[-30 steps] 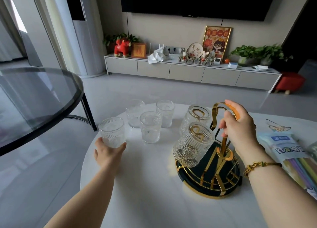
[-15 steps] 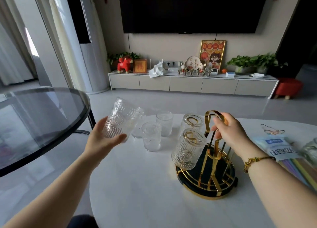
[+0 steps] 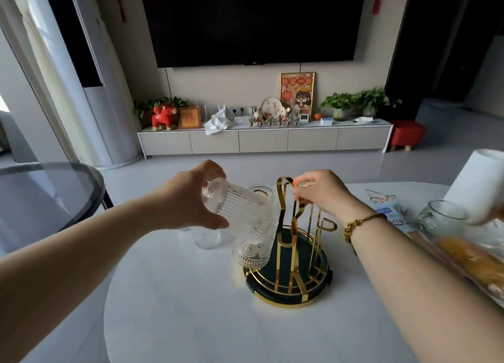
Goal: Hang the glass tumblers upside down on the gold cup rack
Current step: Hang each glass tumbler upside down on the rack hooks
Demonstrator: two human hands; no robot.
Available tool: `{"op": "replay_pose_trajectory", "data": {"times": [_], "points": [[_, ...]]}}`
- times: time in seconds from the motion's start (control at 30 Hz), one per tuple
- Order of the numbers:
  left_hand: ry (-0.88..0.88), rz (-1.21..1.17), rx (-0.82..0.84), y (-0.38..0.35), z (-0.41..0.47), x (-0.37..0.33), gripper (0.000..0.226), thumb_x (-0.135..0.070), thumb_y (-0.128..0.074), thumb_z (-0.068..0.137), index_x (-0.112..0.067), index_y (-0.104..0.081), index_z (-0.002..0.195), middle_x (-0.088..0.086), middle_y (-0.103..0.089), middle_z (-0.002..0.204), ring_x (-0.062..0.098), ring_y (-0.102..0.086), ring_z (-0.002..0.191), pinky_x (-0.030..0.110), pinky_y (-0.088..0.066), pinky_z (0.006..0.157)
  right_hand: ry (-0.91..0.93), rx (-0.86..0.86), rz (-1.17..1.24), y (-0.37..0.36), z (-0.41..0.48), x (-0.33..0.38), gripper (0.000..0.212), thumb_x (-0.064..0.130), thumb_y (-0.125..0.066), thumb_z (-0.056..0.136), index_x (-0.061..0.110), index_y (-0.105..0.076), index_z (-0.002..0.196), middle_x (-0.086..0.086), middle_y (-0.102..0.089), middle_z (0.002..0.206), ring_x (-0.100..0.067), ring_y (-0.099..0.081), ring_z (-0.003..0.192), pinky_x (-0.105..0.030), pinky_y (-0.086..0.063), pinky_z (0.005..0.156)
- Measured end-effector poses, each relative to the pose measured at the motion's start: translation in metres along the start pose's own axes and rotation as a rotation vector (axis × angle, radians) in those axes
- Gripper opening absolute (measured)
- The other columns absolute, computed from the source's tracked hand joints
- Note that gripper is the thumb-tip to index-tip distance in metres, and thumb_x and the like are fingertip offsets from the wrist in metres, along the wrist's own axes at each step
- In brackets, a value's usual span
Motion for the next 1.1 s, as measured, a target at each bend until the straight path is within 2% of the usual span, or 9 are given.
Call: {"op": "replay_pose_trajectory", "data": {"times": [0.03,0.1,0.2,0.3,0.37,0.5,0.6,0.8,1.1], "points": [[-0.027,0.019,0.011,-0.002,0.004,-0.008,0.065,-0.018,-0.084,0.052,-0.025,-0.042,0.101,0.006,-0.058,0.110,0.025,-0.055,0.102,0.042,-0.053,0.086,-0.003,0.011,0.002,0.001,-0.001,0.000,0.029,0.018,-0.060,0.080,0.010,-0.059,0.109,-0.016,-0.063,0.115,-0.026,-0.059,0.103,-0.041,-0.048,0.094],[-0.089,0.047,0.019,-0.004,0.011,-0.022,0.064,-0.019,-0.083,0.053,-0.027,-0.042,0.101,-0.001,-0.056,0.103,0.021,-0.055,0.099,0.032,-0.054,0.076,-0.002,0.016,0.005,0.002,-0.002,0.001,0.031,0.016,-0.060,0.080,0.009,-0.059,0.110,-0.017,-0.063,0.115,-0.027,-0.059,0.102,-0.043,-0.047,0.095],[-0.149,0.058,0.051,-0.008,0.020,-0.040,0.063,-0.021,-0.082,0.053,-0.032,-0.039,0.099,-0.009,-0.051,0.098,0.016,-0.051,0.095,0.015,-0.043,0.065,0.011,0.017,0.003,0.002,-0.003,0.002,0.033,0.013,-0.059,0.079,0.007,-0.059,0.111,-0.018,-0.061,0.118,-0.027,-0.058,0.103,-0.042,-0.047,0.095],[-0.165,0.103,0.112,-0.023,0.027,-0.049,0.068,-0.024,-0.082,0.054,-0.026,-0.046,0.112,-0.007,-0.054,0.102,0.014,-0.049,0.094,0.020,-0.042,0.071,0.020,0.019,0.003,0.003,-0.004,0.002,0.034,0.012,-0.058,0.079,0.006,-0.058,0.113,-0.018,-0.060,0.120,-0.028,-0.057,0.105,-0.041,-0.047,0.095],[-0.175,0.136,0.140,-0.036,0.030,-0.052,0.072,-0.026,-0.082,0.056,-0.023,-0.046,0.118,-0.002,-0.056,0.113,0.013,-0.047,0.095,0.024,-0.040,0.077,0.022,0.015,0.004,0.004,-0.004,0.002,0.033,0.012,-0.057,0.081,0.006,-0.057,0.113,-0.019,-0.059,0.121,-0.029,-0.057,0.106,-0.041,-0.046,0.095],[-0.181,0.157,0.228,-0.066,0.032,-0.045,0.072,-0.031,-0.080,0.059,-0.025,-0.046,0.122,0.001,-0.042,0.125,0.012,-0.039,0.099,0.022,-0.037,0.084,0.007,-0.002,0.005,0.005,-0.003,-0.001,0.032,0.014,-0.058,0.081,0.009,-0.058,0.113,-0.018,-0.060,0.118,-0.027,-0.058,0.103,-0.031,-0.046,0.086],[-0.151,0.159,0.258,-0.083,0.031,-0.035,0.075,-0.032,-0.079,0.060,-0.026,-0.043,0.125,0.001,-0.042,0.130,0.010,-0.037,0.104,0.021,-0.033,0.089,0.011,-0.003,0.003,0.004,-0.001,-0.002,0.033,0.015,-0.059,0.081,0.009,-0.057,0.114,-0.017,-0.059,0.121,-0.026,-0.058,0.103,-0.031,-0.047,0.085],[-0.108,0.107,0.295,-0.104,0.036,-0.036,0.084,-0.026,-0.081,0.058,-0.022,-0.033,0.127,0.003,-0.049,0.129,0.017,-0.046,0.105,0.025,-0.039,0.084,0.022,-0.005,0.008,0.003,0.000,-0.003,0.035,0.015,-0.059,0.081,0.009,-0.056,0.115,-0.016,-0.060,0.121,-0.026,-0.057,0.107,-0.036,-0.046,0.092],[-0.166,0.172,0.340,-0.117,0.038,-0.033,0.069,-0.026,-0.076,0.066,-0.021,-0.042,0.125,0.000,-0.046,0.136,0.018,-0.040,0.122,0.020,-0.028,0.089,0.031,0.004,0.025,0.002,0.001,-0.007,0.035,0.016,-0.059,0.082,0.009,-0.055,0.116,-0.017,-0.060,0.121,-0.027,-0.057,0.109,-0.040,-0.047,0.095]]}}
Point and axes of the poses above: each hand's wrist, its own z-axis towards the middle knuckle, its own y-axis out of the back of the hand, x = y × z, the point moved 5 cm from there along z, towards the middle knuckle
